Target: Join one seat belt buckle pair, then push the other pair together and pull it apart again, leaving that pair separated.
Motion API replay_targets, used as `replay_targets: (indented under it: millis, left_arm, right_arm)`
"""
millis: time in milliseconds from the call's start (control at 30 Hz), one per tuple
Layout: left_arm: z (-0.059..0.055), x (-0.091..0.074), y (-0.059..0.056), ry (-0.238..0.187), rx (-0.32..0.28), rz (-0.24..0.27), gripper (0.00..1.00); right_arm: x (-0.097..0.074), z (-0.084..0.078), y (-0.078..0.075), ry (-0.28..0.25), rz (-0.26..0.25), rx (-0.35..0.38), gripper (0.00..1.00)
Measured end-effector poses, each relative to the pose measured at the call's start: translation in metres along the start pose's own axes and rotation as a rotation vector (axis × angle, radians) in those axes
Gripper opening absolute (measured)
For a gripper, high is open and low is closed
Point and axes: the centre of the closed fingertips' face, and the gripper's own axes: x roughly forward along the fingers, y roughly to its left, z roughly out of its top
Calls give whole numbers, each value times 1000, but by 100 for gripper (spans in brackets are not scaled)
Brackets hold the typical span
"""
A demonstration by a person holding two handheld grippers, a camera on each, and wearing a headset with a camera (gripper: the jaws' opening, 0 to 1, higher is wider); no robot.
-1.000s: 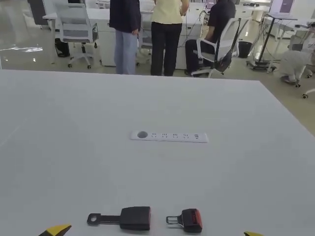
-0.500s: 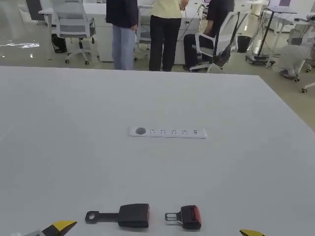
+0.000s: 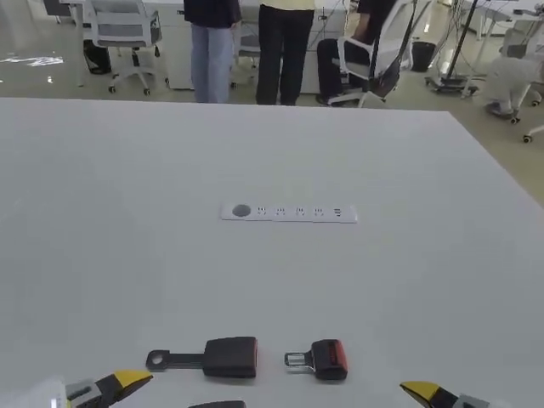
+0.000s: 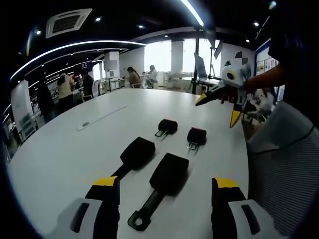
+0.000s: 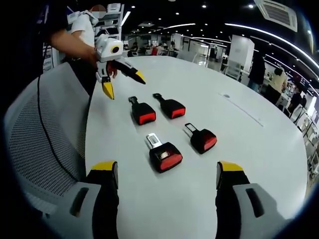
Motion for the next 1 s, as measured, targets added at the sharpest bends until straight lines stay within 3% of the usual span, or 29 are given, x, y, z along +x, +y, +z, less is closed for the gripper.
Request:
replay_targets:
  millis: [600,1000]
  left_arm:
    - [-7,27,4,94,100,-90,55]
    - [-19,42,3,157,131,-158,52]
  right_arm:
    - [22,-4,-1,34,81,-119,55]
    - [36,-10,-1,63,143,-191,44]
